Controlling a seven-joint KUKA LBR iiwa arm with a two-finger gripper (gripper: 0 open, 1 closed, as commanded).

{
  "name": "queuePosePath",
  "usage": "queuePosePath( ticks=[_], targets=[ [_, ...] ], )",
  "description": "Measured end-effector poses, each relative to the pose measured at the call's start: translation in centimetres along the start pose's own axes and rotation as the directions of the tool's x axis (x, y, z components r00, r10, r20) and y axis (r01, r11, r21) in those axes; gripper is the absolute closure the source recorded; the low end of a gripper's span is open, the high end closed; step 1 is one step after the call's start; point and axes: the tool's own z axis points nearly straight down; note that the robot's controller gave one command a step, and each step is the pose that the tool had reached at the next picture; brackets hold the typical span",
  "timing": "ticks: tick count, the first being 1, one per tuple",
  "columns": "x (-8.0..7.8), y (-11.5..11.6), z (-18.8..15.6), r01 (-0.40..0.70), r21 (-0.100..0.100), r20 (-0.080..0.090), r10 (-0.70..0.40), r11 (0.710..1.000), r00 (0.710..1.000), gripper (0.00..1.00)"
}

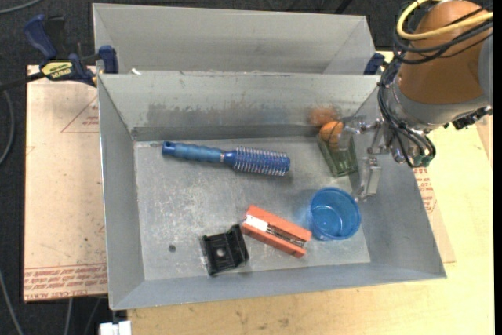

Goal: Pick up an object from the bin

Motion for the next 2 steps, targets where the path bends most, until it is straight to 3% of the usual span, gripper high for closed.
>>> queuePosePath(
  ticks=[1, 2],
  targets=[
    [-0.1, 0.0, -0.5, 0.002, 0.001, 0.007, -0.002, 1.000, 1.000, 0.00],
    [3.5, 0.6, 2.5, 0.062, 0.002, 0.010, -0.062, 0.998, 0.998, 0.00]
  ],
)
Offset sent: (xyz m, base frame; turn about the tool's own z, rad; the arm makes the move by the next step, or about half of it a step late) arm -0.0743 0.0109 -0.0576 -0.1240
